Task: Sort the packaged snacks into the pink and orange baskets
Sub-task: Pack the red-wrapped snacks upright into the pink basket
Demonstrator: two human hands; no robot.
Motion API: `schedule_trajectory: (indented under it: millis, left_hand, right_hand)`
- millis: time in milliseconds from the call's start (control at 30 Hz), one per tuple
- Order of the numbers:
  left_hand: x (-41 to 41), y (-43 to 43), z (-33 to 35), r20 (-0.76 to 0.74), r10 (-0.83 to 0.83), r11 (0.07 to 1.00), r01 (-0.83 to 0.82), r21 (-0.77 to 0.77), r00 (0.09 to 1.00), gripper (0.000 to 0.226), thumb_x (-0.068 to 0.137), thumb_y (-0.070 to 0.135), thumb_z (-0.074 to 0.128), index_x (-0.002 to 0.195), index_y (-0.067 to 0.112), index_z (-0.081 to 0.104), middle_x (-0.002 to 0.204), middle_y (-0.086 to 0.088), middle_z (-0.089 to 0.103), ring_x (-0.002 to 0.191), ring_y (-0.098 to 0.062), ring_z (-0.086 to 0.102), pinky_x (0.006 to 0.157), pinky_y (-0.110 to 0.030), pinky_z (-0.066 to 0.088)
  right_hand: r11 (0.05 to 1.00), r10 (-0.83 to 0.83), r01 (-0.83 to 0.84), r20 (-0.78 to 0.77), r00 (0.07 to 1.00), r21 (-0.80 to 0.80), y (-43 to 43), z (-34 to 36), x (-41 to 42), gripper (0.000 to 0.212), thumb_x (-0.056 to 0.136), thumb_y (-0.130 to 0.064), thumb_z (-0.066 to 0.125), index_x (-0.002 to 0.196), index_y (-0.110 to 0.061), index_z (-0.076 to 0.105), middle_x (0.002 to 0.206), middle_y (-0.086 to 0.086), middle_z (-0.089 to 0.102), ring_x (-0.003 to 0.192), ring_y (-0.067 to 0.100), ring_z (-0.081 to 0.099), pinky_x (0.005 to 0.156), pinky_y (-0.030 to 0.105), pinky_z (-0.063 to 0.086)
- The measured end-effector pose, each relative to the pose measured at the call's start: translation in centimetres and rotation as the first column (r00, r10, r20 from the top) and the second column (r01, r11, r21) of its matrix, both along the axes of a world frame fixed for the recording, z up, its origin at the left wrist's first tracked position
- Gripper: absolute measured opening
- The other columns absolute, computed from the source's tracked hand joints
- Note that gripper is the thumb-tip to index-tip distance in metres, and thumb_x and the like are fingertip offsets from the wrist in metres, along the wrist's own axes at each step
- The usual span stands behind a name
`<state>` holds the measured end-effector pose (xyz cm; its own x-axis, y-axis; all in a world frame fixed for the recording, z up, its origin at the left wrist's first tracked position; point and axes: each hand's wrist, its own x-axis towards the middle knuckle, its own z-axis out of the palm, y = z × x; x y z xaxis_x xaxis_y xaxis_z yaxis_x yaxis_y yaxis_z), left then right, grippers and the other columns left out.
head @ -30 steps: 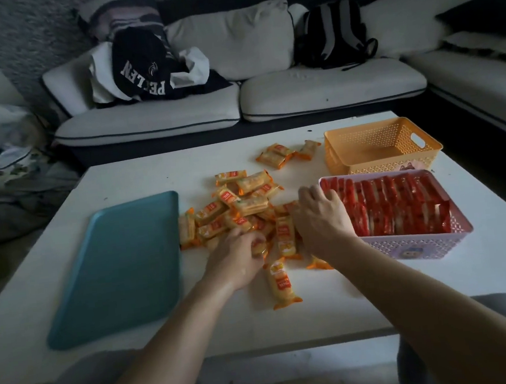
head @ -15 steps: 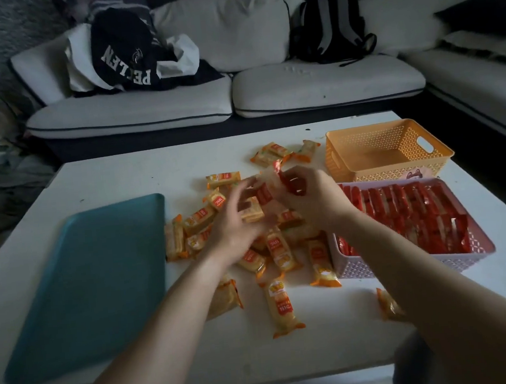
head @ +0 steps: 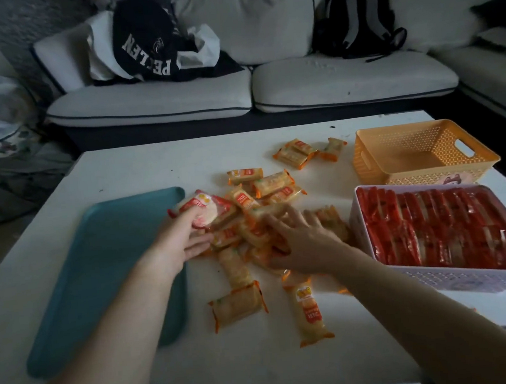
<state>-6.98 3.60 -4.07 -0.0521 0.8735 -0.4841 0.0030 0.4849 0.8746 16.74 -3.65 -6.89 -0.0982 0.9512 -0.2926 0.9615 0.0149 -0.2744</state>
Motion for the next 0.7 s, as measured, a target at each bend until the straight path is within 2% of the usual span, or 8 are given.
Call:
schedule_trajectory:
  millis: [100, 200, 300, 367, 433, 533, 633, 700]
  left_hand:
    - [-0.5, 0.2, -0.4, 0.087, 0.072, 0.997, -0.068, -0.042, 0.994, 0.038, 0.094, 0.03, 0.066, 0.128, 0.013, 0.056, 0.116, -0.014, 0.067, 0.09, -0.027, 0.073, 0.066, -0.035, 0.064]
    - [-0.4, 0.8, -0.2, 0.136, 0.144, 0.989, -0.147, 0.008, 0.98, 0.043, 0.095, 0.028, 0.066, 0.132, 0.013, 0.053, 0.113, -0.009, 0.067, 0.099, -0.026, 0.072, 0.075, -0.036, 0.061]
    - [-0.5, 1.2, -0.3, 0.15, 0.151, 0.986, -0.159, 0.045, 0.977, 0.051, 0.093, 0.028, 0.069, 0.138, 0.014, 0.051, 0.113, -0.008, 0.069, 0.098, -0.024, 0.073, 0.075, -0.034, 0.061]
    - [-0.3, 1.2, -0.5, 0.121, 0.136, 0.988, -0.144, 0.058, 0.983, 0.052, 0.091, 0.028, 0.072, 0.138, 0.014, 0.052, 0.117, -0.009, 0.069, 0.097, -0.022, 0.073, 0.073, -0.032, 0.06]
    - [0.0, 1.0, -0.4, 0.077, 0.14, 0.986, -0.146, 0.082, 0.987, 0.05, 0.09, 0.027, 0.073, 0.134, 0.013, 0.055, 0.118, -0.01, 0.07, 0.096, -0.021, 0.072, 0.072, -0.03, 0.059]
    - [0.6, 0.1, 0.2, 0.049, 0.133, 0.983, -0.138, 0.118, 0.99, 0.039, 0.089, 0.025, 0.075, 0.123, 0.012, 0.059, 0.108, -0.012, 0.074, 0.088, -0.024, 0.076, 0.066, -0.03, 0.061]
    - [1.8, -1.7, 1.7, 0.058, 0.056, 0.985, -0.065, 0.157, 0.997, 0.022, 0.092, 0.019, 0.073, 0.111, 0.012, 0.063, 0.092, -0.012, 0.076, 0.067, -0.022, 0.076, 0.048, -0.024, 0.055]
    - [3.0, -3.1, 2.7, 0.026, -0.027, 0.982, 0.021, 0.189, 0.999, 0.023, 0.09, 0.019, 0.075, 0.109, 0.01, 0.066, 0.08, -0.007, 0.076, 0.058, -0.018, 0.073, 0.043, -0.021, 0.051]
  right_hand:
    - [0.997, 0.064, -0.061, -0.06, 0.996, 0.041, 1.2, -1.9, -1.5, 0.096, 0.086, -0.069, 0.055, 0.154, -0.053, -0.011, 0.167, 0.0, -0.02, 0.154, 0.039, 0.001, 0.118, 0.054, 0.03]
    - [0.981, 0.136, -0.121, -0.093, 0.986, 0.152, 2.7, -1.6, -3.8, 0.081, 0.094, -0.056, 0.052, 0.157, -0.048, 0.002, 0.169, 0.002, -0.012, 0.155, 0.032, 0.007, 0.117, 0.048, 0.033]
    - [0.956, 0.199, -0.187, -0.033, 0.979, 0.225, 3.0, -1.6, -5.7, 0.068, 0.099, -0.054, 0.044, 0.157, -0.045, 0.01, 0.169, -0.001, -0.004, 0.155, 0.03, 0.006, 0.12, 0.052, 0.025]
    - [0.964, 0.141, -0.156, 0.086, 0.986, 0.217, 2.6, -2.4, -5.1, 0.064, 0.099, -0.063, 0.033, 0.156, -0.045, 0.012, 0.169, -0.001, -0.004, 0.154, 0.036, 0.006, 0.12, 0.058, 0.018]
    - [0.992, -0.028, 0.018, 0.087, 0.996, 0.121, 2.2, -2.6, -3.3, 0.063, 0.099, -0.067, 0.026, 0.156, -0.045, 0.012, 0.169, 0.0, -0.005, 0.151, 0.039, 0.011, 0.118, 0.059, 0.023]
    - [0.984, -0.171, 0.164, 0.11, 0.979, 0.072, 1.1, -0.9, -1.3, 0.062, 0.1, -0.056, 0.035, 0.157, -0.038, 0.018, 0.168, 0.005, 0.002, 0.149, 0.042, 0.015, 0.115, 0.056, 0.028]
    - [0.933, -0.254, 0.281, -0.143, 0.957, 0.225, 0.0, 2.3, -0.5, 0.052, 0.1, -0.045, 0.044, 0.15, -0.034, 0.038, 0.156, 0.006, 0.033, 0.136, 0.042, 0.04, 0.106, 0.051, 0.041]
    - [0.877, -0.294, 0.422, -0.438, 0.85, 0.23, -1.0, 4.7, 0.2, 0.047, 0.101, -0.043, 0.047, 0.145, -0.026, 0.047, 0.14, 0.006, 0.052, 0.122, 0.033, 0.056, 0.099, 0.046, 0.049]
